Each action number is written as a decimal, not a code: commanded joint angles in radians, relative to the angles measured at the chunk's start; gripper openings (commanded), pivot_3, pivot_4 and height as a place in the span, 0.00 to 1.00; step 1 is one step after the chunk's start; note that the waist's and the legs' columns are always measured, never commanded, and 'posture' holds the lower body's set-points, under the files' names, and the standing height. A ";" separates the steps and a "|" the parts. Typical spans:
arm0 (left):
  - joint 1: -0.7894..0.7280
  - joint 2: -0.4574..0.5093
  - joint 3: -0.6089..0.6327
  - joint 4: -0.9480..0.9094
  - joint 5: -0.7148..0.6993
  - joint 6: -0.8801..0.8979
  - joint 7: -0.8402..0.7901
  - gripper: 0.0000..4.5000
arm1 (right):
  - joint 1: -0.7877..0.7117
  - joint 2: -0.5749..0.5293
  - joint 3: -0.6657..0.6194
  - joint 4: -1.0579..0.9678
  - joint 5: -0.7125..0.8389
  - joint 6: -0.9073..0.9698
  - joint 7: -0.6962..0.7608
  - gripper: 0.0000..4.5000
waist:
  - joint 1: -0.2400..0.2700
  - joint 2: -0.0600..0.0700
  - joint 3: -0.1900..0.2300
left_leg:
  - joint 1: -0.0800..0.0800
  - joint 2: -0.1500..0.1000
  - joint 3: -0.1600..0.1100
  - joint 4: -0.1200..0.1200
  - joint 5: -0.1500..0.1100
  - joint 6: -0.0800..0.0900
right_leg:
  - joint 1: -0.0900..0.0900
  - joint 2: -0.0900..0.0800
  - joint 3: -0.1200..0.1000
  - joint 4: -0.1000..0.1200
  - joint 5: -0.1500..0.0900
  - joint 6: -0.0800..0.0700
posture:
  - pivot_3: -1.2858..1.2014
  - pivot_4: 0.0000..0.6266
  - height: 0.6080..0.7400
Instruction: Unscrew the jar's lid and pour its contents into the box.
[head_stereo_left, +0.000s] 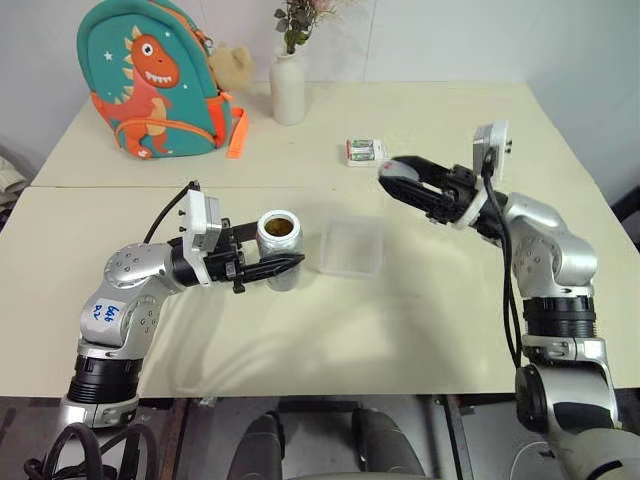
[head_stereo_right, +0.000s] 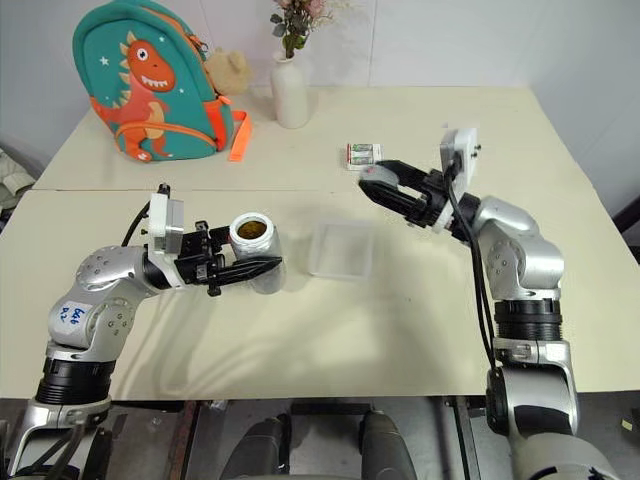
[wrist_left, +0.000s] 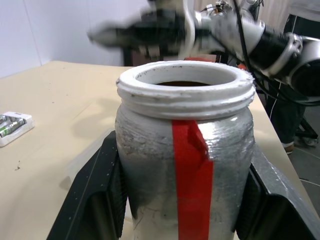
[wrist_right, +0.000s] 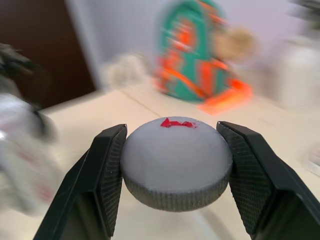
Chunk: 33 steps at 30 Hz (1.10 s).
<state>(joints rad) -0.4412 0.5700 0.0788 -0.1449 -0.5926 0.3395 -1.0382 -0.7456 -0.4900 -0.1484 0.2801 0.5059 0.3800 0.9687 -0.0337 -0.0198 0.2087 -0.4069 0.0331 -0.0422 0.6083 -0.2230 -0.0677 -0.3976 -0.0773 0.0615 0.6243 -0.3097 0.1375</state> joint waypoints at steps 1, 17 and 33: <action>-0.022 0.005 0.031 -0.005 -0.024 0.006 0.007 0.50 | 0.025 -0.002 -0.044 0.105 -0.073 -0.165 -0.063 0.57 | -0.001 0.000 0.000 | 0.000 0.000 0.000 0.000 0.000 0.000 | 0.000 0.000 0.000 0.000 0.000 0.000 | 0.52 0.24 1.00; -0.057 0.003 0.047 -0.007 -0.028 0.050 0.055 0.50 | 0.131 0.013 -0.030 0.376 -0.197 -0.343 -0.116 0.73 | -0.002 0.000 0.000 | 0.000 0.000 0.000 0.002 0.000 -0.001 | 0.000 0.000 0.001 0.002 0.001 0.001 | 0.52 0.24 1.00; -0.135 0.048 0.000 0.082 0.091 0.042 0.084 0.50 | 0.180 -0.277 -0.058 -0.267 0.049 0.004 0.145 0.99 | 0.004 0.001 0.001 | 0.001 0.000 0.000 0.002 0.001 -0.001 | 0.002 0.000 0.001 0.002 0.001 0.002 | 0.52 0.24 1.00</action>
<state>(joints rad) -0.5505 0.6082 0.0761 -0.0669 -0.5174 0.3977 -0.9552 -0.5608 -0.7179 -0.1707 0.1256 0.4938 0.3307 1.0686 -0.0296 -0.0183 0.2098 -0.4061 0.0327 -0.0425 0.6107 -0.2223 -0.0685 -0.3958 -0.0770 0.0623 0.6258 -0.3091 0.1397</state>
